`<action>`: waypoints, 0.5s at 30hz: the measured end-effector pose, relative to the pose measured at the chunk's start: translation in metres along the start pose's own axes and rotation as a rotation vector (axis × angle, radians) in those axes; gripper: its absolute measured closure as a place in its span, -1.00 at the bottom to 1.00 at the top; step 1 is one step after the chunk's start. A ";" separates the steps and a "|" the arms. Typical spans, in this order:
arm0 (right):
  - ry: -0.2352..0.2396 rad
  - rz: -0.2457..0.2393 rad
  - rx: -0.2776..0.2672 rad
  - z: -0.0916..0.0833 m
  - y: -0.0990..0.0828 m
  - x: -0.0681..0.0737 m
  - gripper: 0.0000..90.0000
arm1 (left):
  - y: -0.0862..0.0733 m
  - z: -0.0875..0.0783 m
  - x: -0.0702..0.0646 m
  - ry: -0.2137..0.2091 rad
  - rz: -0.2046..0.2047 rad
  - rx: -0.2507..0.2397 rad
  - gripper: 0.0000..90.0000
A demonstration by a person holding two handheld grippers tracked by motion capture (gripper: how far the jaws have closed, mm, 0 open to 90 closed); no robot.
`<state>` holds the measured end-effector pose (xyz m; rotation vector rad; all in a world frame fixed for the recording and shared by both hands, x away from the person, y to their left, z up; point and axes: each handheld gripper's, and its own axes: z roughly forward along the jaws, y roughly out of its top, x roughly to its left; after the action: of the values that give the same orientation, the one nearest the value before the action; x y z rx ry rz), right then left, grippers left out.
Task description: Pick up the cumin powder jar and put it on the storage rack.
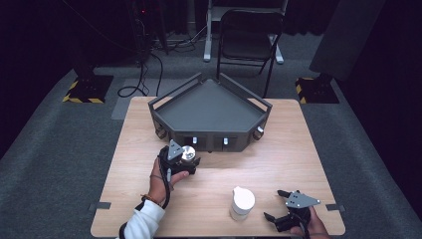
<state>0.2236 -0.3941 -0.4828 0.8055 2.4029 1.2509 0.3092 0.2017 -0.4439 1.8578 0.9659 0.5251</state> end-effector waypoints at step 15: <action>0.000 0.000 0.000 0.000 0.000 0.000 -1.00 | 0.003 0.002 -0.003 0.006 0.018 0.007 -0.30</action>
<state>0.2236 -0.3941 -0.4828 0.8049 2.4028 1.2508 0.3100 0.1972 -0.4420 1.8735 0.9568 0.5392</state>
